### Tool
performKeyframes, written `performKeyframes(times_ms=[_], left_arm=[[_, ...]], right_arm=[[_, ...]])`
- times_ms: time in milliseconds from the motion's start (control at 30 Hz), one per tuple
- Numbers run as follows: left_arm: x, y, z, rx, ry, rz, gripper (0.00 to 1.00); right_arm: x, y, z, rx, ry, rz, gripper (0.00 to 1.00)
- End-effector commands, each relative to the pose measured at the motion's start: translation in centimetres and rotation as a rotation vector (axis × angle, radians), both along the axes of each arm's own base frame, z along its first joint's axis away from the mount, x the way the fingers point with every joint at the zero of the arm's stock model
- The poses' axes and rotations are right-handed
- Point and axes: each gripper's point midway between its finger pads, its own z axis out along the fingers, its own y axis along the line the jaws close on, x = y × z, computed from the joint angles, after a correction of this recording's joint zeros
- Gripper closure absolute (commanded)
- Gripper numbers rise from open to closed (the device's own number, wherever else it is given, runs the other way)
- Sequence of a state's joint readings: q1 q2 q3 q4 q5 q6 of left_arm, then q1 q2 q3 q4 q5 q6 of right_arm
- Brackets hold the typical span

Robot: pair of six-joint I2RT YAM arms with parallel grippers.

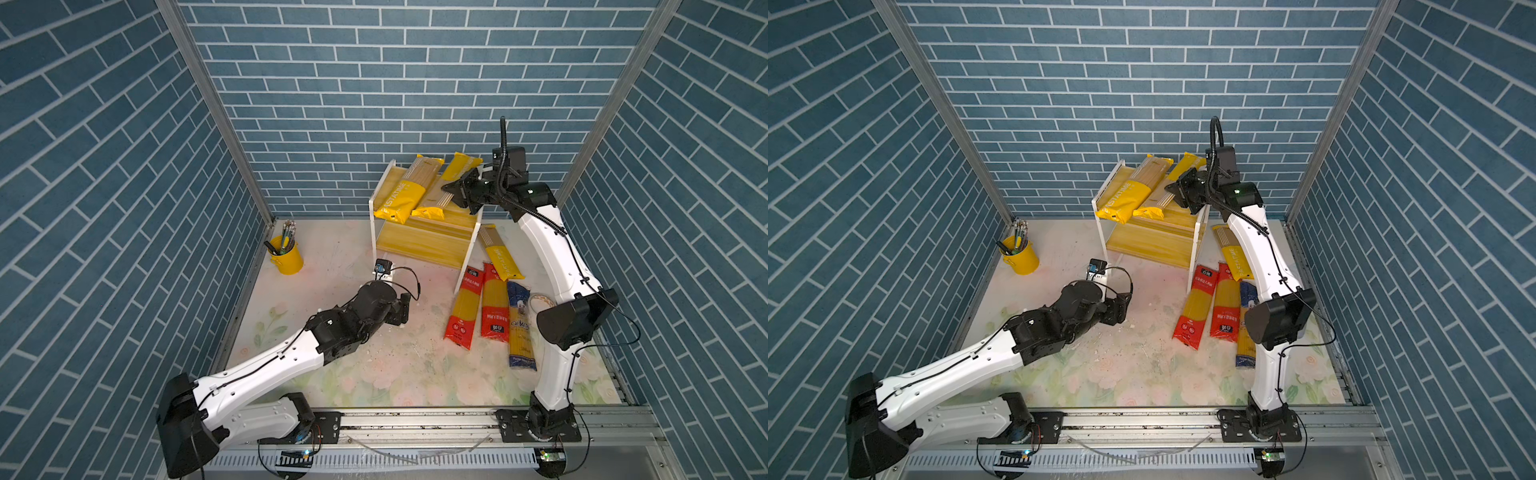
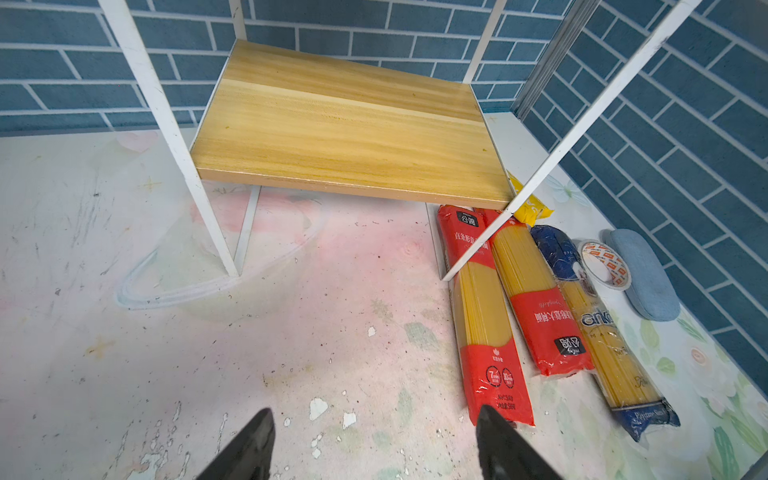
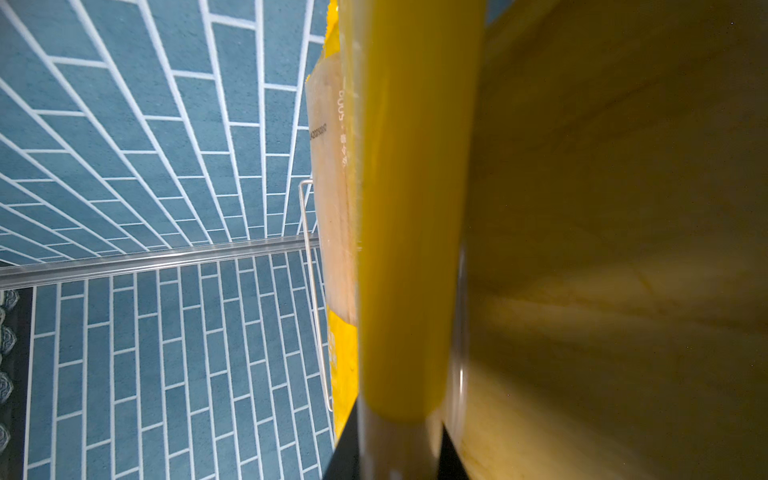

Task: Arrange pasta packages on shelves
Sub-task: Place the pasta bag on the shelf.

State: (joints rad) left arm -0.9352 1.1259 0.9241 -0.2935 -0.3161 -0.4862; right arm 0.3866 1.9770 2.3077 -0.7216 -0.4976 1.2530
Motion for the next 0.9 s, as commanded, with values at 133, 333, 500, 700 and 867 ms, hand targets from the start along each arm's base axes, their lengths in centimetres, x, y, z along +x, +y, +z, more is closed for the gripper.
performKeyframes(times_ms=[133,333,500,700,867], left_arm=[[0.3,-0.3,-0.7,0.002,0.009,0.005,0.23],[0.5,-0.8,-0.8,-0.003,0.016,-0.002,0.23],[0.6,-0.9,-0.7,-0.004,0.011,-0.005,0.23],[0.5,-0.7,-0.8,-0.009,0.015,0.001,0.23],[0.5,-0.7,-0.9,-0.005,0.014,0.002,0.23]], right_arm=[[-2.3,2.4,5.5,0.078,-0.154,0.118,1.00],[-2.7,3.3,4.6,0.090,-0.143,0.136,1.00],[-2.0,3.8,3.5,0.079,-0.127,0.155,1.00],[-1.3,4.5,2.0,0.060,-0.110,0.180,1.00],[-0.6,4.8,0.9,0.041,-0.105,0.192,1.00]])
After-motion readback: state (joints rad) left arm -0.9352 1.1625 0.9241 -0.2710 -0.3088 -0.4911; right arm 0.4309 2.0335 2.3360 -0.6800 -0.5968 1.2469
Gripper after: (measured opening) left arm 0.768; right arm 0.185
